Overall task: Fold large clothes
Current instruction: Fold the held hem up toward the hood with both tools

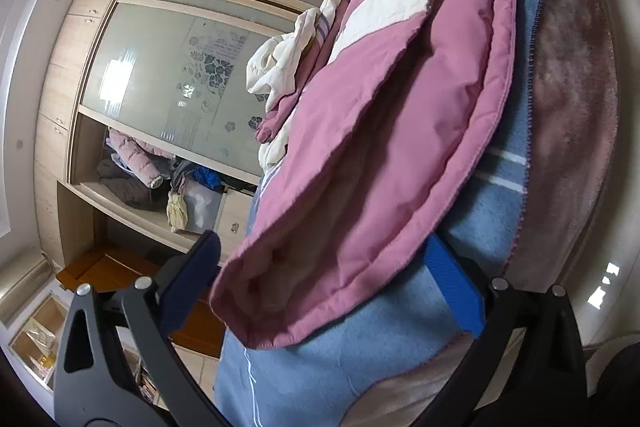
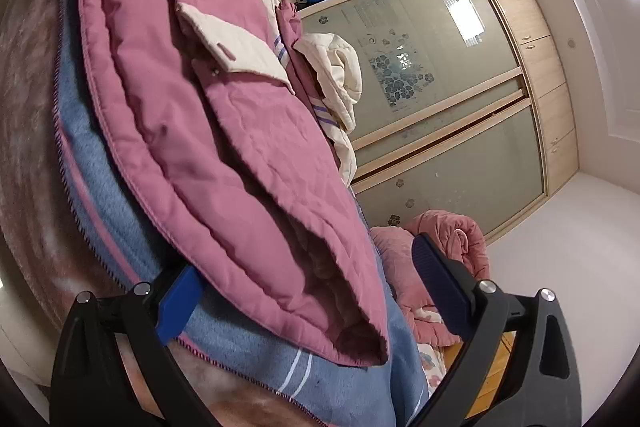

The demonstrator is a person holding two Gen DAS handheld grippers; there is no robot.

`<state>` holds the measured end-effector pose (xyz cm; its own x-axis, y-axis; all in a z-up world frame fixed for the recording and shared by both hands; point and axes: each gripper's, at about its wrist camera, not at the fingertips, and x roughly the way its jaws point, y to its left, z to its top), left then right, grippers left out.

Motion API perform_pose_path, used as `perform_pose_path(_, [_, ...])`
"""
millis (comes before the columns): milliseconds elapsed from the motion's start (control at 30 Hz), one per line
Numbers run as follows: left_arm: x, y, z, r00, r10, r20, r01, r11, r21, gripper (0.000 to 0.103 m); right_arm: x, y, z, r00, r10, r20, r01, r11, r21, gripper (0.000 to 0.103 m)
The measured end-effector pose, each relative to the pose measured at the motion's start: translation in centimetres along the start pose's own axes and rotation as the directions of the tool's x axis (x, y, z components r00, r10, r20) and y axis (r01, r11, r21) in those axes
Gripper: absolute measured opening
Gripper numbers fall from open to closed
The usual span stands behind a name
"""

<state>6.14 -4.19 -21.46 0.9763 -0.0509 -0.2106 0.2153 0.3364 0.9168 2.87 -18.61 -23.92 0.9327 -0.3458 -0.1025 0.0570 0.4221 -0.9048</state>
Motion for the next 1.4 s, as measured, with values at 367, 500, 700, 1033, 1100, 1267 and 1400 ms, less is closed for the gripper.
perform_pose_path(367, [1.4,0.8,0.9,1.000,0.004,0.004,-0.004,0.999,-0.033,0.101,0.7,-0.3,0.6,1.000,0.000,-0.009,0.001,0.999,0.033,0.101])
perform_pose_path(500, [1.8,1.4,1.6,0.999,0.035,0.015,-0.034,0.997,-0.067,0.101,1.0,-0.7,0.9,1.000,-0.002,-0.011,0.003,0.998,0.062,0.101])
perform_pose_path(700, [3.5,2.4,2.9,1.000,0.030,0.010,-0.028,0.992,-0.123,0.101,1.9,-1.6,1.9,1.000,0.008,-0.015,-0.006,0.994,0.108,0.101])
perform_pose_path(1033, [5.4,4.1,4.8,0.999,-0.044,0.011,0.046,0.969,-0.245,0.101,4.4,-3.4,2.8,0.994,0.090,-0.066,-0.073,0.970,0.231,0.099])
perform_pose_path(1100, [5.7,4.4,4.9,0.997,-0.073,-0.001,0.070,0.958,-0.277,0.101,4.7,-3.4,2.8,0.989,0.125,-0.083,-0.101,0.963,0.249,0.086])
perform_pose_path(1267, [6.0,4.9,4.9,0.988,-0.153,-0.018,0.138,0.928,-0.347,0.081,5.7,-3.5,2.6,0.966,0.227,-0.120,-0.180,0.932,0.314,0.047])
perform_pose_path(1400, [6.3,5.4,5.1,0.977,-0.213,-0.026,0.184,0.896,-0.405,0.062,5.9,-4.1,2.7,0.953,0.276,-0.122,-0.212,0.901,0.379,0.036])
